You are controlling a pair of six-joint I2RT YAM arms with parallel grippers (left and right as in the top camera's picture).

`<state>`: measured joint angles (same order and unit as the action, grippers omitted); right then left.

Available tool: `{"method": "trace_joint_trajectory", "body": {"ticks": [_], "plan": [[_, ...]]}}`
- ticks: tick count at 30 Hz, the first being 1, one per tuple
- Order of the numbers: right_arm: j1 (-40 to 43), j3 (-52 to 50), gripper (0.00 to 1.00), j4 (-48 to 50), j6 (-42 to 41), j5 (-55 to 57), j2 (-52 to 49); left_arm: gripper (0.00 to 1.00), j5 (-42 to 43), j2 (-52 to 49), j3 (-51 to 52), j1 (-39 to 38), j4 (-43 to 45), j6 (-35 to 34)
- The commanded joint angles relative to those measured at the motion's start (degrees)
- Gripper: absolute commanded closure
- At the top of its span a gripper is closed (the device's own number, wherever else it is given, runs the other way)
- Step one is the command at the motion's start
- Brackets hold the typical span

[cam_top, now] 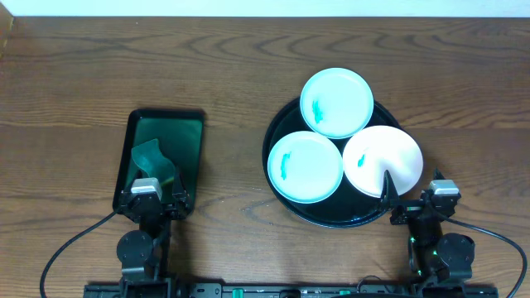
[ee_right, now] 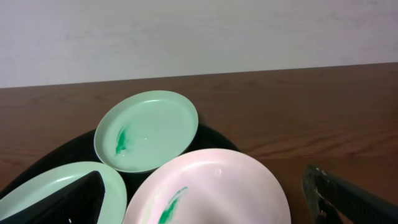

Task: Clean dirty plates on tray and stack at the side

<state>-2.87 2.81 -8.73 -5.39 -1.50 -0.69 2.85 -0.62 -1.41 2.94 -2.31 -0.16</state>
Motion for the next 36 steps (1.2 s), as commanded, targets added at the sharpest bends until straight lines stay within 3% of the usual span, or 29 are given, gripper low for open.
{"method": "trace_joint_trajectory", "body": {"ticks": [1,3,7,9,14,17,20,24,28,31,33,36], "plan": [[-0.26,-0.48,0.01,0.13,0.76,0.2,0.42,0.2,-0.61,0.39,1.18,-0.13,-1.64,0.37],[-0.26,-0.48,0.01,0.13,0.76,0.2,0.42,0.2,0.5,0.39,1.18,-0.15,-0.83,-0.72],[-0.26,-0.48,0.01,0.13,0.76,0.2,0.42,0.2,20.96,0.39,1.18,-0.17,8.15,-15.13],[-0.26,-0.48,0.01,0.13,0.76,0.2,0.42,0.2,26.51,0.39,1.18,-0.17,15.72,-16.31],[-0.26,-0.48,0.01,0.13,0.76,0.2,0.42,0.2,26.97,0.35,1.11,-0.13,40.48,-13.16],[-0.26,-0.5,0.01,0.13,0.76,0.2,0.42,0.2,20.96,-0.61,-1.68,-0.13,44.33,-11.39],[-0.26,-0.48,0.01,0.13,0.76,0.2,0.42,0.2,18.71,-5.2,-9.57,-0.13,34.36,-3.93],[-0.26,-0.48,0.01,0.13,0.76,0.2,0.42,0.2,15.26,-21.07,-29.77,-0.13,5.92,5.92],[-0.26,-0.48,0.01,0.13,0.76,0.2,0.42,0.2,16.17,-38.62,-48.65,-0.17,-17.59,5.9],[-0.26,-0.48,0.01,0.13,0.76,0.2,0.42,0.2,15.39,-47.76,-56.92,-0.02,-27.89,7.02],[-0.26,-0.48,0.01,0.13,0.76,0.2,0.42,0.2,8.76,-53.11,-60.46,0.0,-31.04,5.97],[-0.26,-0.48,0.01,0.13,0.76,0.2,0.42,0.19,-6.12,-61.18,-66.84,0.74,-40.59,-4.13]]}}
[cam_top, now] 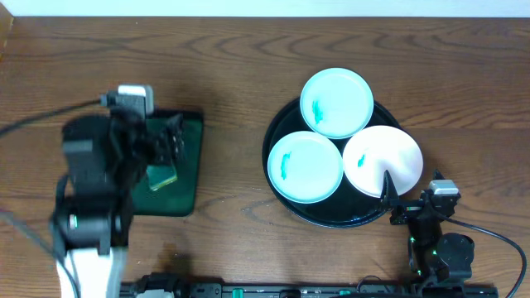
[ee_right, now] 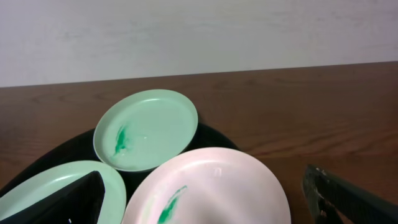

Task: Clean dirty plates on tray and stack at the side
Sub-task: 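Lower the left gripper onto the green sponge in the dark tray and grasp it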

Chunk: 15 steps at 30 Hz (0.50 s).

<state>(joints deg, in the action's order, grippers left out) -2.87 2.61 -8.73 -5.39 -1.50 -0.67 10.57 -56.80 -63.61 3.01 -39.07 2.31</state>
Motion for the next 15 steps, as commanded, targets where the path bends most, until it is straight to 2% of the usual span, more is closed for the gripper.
{"method": "trace_joint_trajectory", "body": {"ticks": [1,3,10,15], "plan": [[-0.26,-0.28,0.01,0.13,0.76,0.2,0.39,0.2,-17.11,-7.56,-6.4,1.18,-6.97,-9.4],[-0.26,-0.28,0.01,0.13,0.76,0.2,0.39,0.2,-18.71,-12.09,-7.98,2.32,-9.7,-11.65],[-0.26,-0.28,0.01,0.13,0.76,0.2,0.39,0.2,-17.03,-22.27,-7.91,2.6,-10.58,-11.89],[-0.26,-0.28,0.01,0.13,0.76,0.2,0.39,0.2,-17.0,-28.92,-7.87,3.65,-11.87,-24.15]]}}
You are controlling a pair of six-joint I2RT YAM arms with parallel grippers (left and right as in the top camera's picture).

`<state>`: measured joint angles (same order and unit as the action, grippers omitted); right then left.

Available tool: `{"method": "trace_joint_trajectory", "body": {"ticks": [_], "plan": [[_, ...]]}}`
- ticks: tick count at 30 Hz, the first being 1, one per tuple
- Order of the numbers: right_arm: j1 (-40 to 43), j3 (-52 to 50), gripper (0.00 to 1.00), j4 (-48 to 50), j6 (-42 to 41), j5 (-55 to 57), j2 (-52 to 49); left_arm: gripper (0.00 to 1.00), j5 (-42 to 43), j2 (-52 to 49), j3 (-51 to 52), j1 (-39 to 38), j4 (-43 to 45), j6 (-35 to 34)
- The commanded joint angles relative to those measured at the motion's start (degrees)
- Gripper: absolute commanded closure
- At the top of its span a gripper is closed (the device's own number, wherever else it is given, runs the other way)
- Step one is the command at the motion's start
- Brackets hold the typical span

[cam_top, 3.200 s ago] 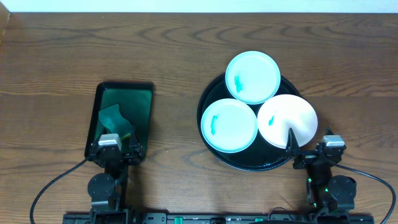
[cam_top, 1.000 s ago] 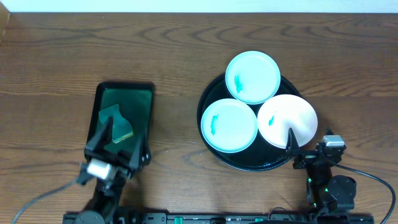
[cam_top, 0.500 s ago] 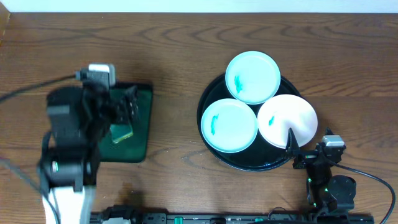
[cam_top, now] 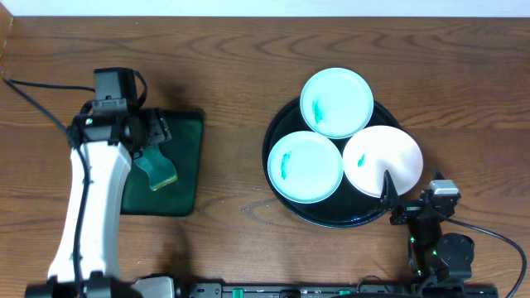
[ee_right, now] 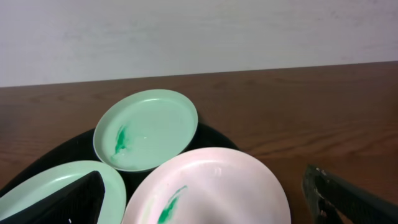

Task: Clean dirty plates on tray and stack at the side
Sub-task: 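Lower the left gripper onto the green sponge in the dark tray and grasp it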

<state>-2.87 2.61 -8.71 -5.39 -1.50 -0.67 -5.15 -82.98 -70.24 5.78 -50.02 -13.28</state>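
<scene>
Three dirty plates lie on a round black tray point(cam_top: 274, 132): a mint plate point(cam_top: 335, 102) at the back, a second mint plate point(cam_top: 305, 167) at front left and a white plate point(cam_top: 383, 161) at front right. Each one carries a green smear. My right gripper point(ee_right: 205, 208) is open at the white plate's point(ee_right: 217, 186) near edge, one finger on either side, holding nothing. My left gripper point(cam_top: 155, 132) reaches over the back left of a dark green rectangular tray point(cam_top: 189, 157). It sits right at the top end of a teal sponge point(cam_top: 157, 170), and its jaws are hidden from above.
A black cable point(cam_top: 41, 91) trails across the wood table point(cam_top: 232, 74) to the left arm. The right arm's base point(cam_top: 443, 248) sits at the front edge. A pale wall stands beyond the table's far edge.
My left arm has shifted left and back, so its gripper is now at the green tray's back left instead of over the tray's left half. Plates and right gripper are unchanged.
First my left arm was folded at the table's front edge, its gripper at the green tray's near end, with the sponge lying in the tray. Then it was raised over the tray. Now it reaches to the tray's back left. The right arm has stayed put.
</scene>
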Motion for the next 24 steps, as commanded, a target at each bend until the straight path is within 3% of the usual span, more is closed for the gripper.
{"method": "trace_joint_trajectory", "body": {"ticks": [1,17,21,24], "plan": [[-0.26,-0.28,0.01,0.11,0.76,0.2,0.39,0.2,-1.31,-4.07,-1.25,1.07,-1.42,-10.08],[-0.26,-0.31,0.01,0.11,0.76,0.2,0.39,0.2,-0.87,-20.81,-1.25,6.36,-2.86,-9.4],[-0.26,-0.28,0.01,0.11,0.76,0.2,0.39,0.2,6.4,-22.03,-1.25,6.8,-1.22,-2.58],[-0.26,-0.28,0.01,0.11,0.76,0.2,0.39,0.2,8.46,-22.64,-1.25,6.73,-0.66,-1.77]]}}
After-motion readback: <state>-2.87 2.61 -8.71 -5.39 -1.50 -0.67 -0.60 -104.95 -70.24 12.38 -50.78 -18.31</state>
